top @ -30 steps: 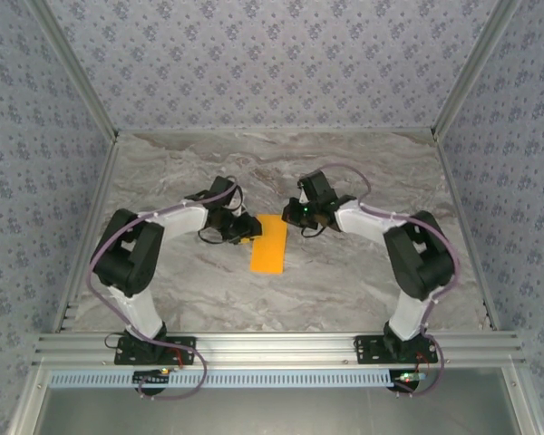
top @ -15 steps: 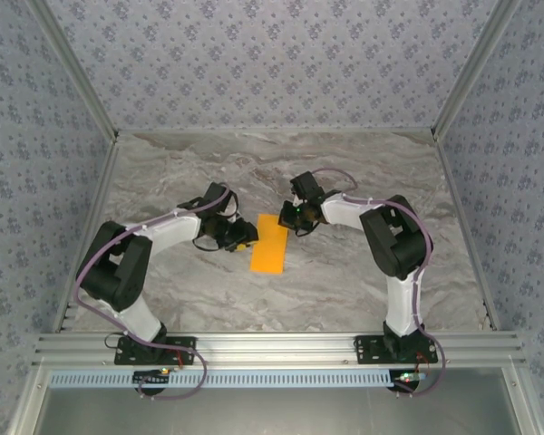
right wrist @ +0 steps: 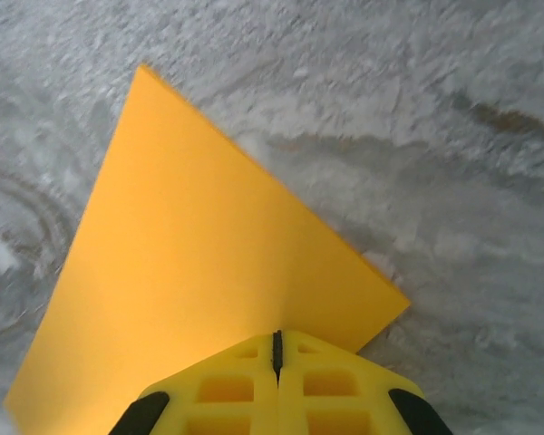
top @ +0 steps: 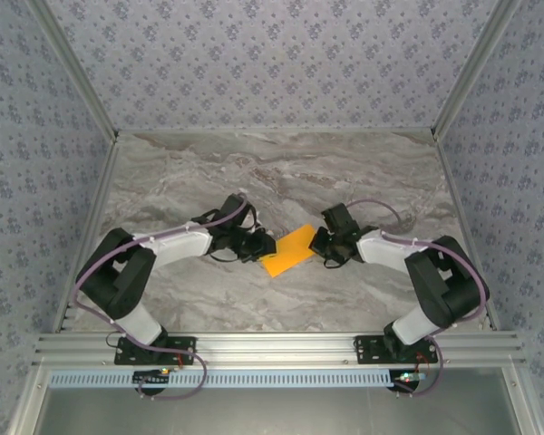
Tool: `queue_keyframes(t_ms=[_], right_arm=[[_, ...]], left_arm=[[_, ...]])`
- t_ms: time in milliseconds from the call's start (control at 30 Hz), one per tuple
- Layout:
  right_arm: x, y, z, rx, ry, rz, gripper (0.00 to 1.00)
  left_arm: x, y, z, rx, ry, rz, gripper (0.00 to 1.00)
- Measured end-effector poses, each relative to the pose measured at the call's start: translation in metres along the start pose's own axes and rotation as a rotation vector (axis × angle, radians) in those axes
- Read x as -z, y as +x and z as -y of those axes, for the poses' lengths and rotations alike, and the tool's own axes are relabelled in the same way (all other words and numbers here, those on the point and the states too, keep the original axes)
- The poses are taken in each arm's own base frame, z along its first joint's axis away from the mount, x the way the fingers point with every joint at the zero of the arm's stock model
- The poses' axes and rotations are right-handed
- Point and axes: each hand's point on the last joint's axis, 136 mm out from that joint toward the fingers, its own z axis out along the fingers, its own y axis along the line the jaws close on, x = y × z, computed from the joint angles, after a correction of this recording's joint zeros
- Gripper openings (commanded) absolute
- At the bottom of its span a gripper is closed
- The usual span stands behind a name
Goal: Fold a paper plane with a square sheet of paper (pick it up from the middle)
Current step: Rotate the square sheet of paper at the center of the table.
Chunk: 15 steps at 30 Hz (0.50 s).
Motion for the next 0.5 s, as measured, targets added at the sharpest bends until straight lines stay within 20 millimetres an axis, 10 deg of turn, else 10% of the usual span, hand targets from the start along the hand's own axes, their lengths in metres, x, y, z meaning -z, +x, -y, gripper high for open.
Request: queue_keyframes(t_ms=[500], right_arm=[[-0.007, 0.032, -0.027, 0.111, -0.246, -0.106, 0.0]], left_arm=[[-0.044, 0.016, -0.007, 0.007, -0.025, -0.115, 0.0]])
